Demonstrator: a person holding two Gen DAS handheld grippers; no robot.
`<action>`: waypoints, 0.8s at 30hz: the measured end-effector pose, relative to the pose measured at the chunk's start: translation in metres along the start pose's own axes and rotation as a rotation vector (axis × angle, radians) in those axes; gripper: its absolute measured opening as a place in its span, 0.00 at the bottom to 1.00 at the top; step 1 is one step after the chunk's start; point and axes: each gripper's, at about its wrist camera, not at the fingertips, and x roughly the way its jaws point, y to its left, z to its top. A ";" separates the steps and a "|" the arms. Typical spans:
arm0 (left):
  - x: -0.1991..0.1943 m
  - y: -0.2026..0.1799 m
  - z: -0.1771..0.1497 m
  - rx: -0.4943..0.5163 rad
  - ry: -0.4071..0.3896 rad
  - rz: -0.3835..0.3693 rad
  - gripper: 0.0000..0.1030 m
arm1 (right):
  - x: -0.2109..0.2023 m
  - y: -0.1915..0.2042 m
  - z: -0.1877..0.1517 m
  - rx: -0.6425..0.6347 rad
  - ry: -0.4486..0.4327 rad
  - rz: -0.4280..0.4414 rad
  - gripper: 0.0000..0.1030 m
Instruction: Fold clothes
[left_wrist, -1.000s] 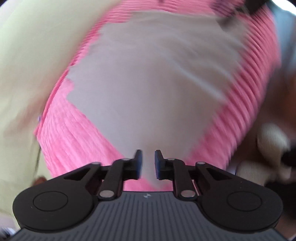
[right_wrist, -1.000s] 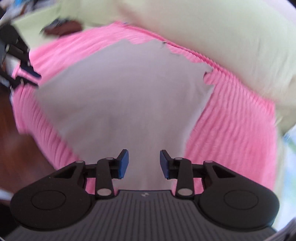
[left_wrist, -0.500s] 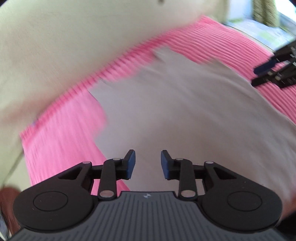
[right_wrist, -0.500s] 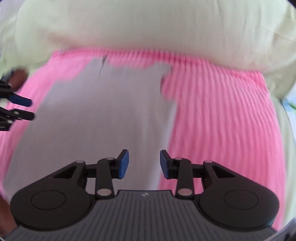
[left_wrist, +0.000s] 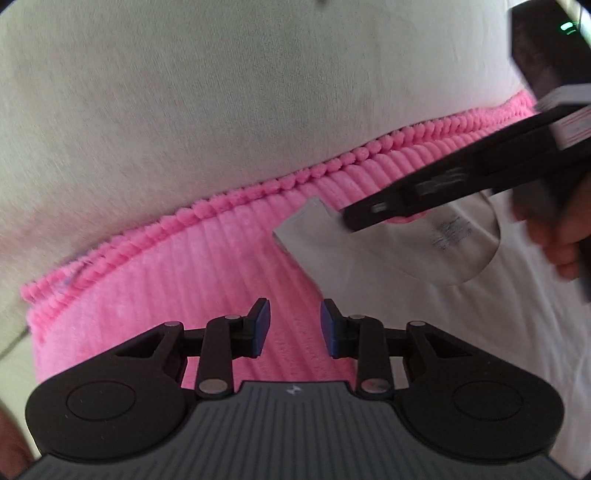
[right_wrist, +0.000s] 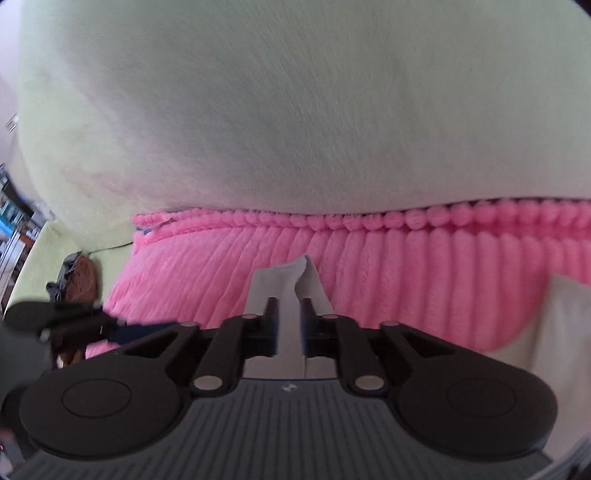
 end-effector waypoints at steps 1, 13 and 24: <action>0.003 0.003 0.002 -0.018 -0.003 -0.016 0.37 | 0.004 -0.001 0.001 0.007 0.004 -0.001 0.16; 0.036 0.001 0.016 -0.087 0.002 -0.092 0.37 | 0.015 -0.010 0.027 -0.127 -0.036 -0.049 0.00; 0.031 -0.018 0.023 0.039 -0.025 0.037 0.42 | -0.047 -0.015 0.009 -0.131 -0.096 -0.123 0.20</action>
